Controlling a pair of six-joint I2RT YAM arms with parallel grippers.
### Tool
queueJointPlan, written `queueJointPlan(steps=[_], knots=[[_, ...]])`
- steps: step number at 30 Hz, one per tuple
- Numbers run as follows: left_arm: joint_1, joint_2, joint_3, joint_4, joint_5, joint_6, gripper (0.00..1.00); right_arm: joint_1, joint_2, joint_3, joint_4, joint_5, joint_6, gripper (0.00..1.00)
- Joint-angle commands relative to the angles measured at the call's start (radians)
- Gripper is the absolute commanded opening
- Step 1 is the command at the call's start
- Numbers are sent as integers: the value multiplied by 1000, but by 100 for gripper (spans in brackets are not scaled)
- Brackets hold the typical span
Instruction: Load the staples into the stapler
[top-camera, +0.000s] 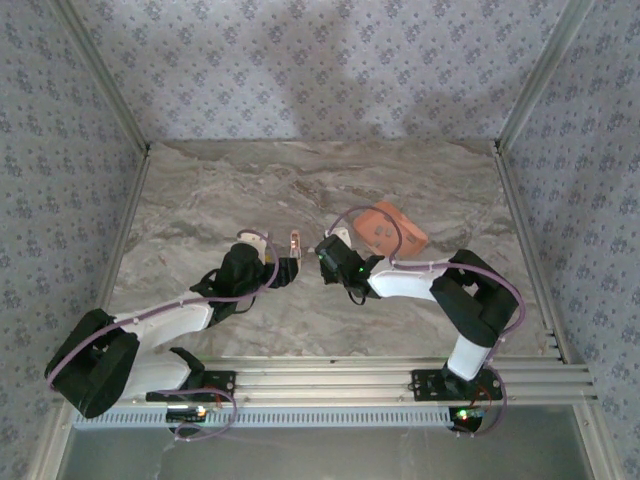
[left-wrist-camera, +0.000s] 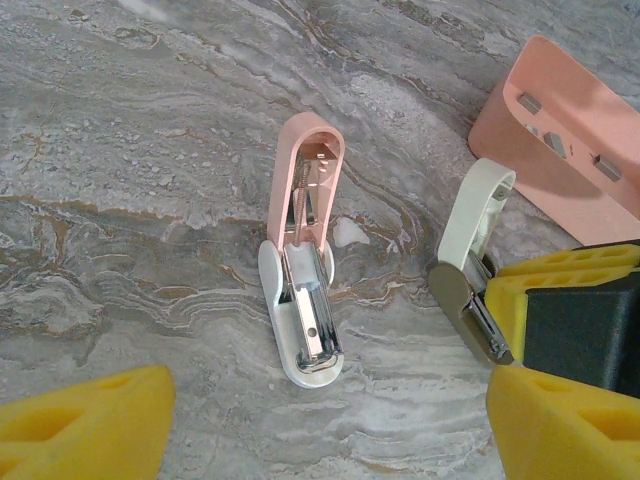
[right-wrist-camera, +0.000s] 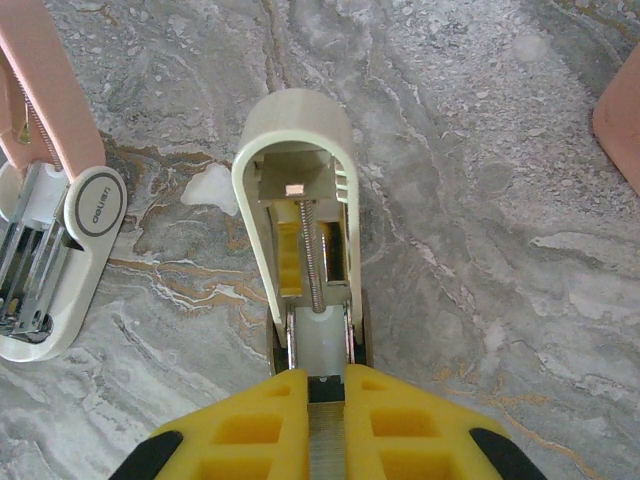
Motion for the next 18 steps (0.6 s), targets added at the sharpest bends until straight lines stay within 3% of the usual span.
queueJointPlan(steps=[1,18], knots=[[5,9,3,21,7,5,81,10,2,-20,-54,19,21,12],[5,10,-1,22,8,5,82,24,6,-11,-106,38,49,12]])
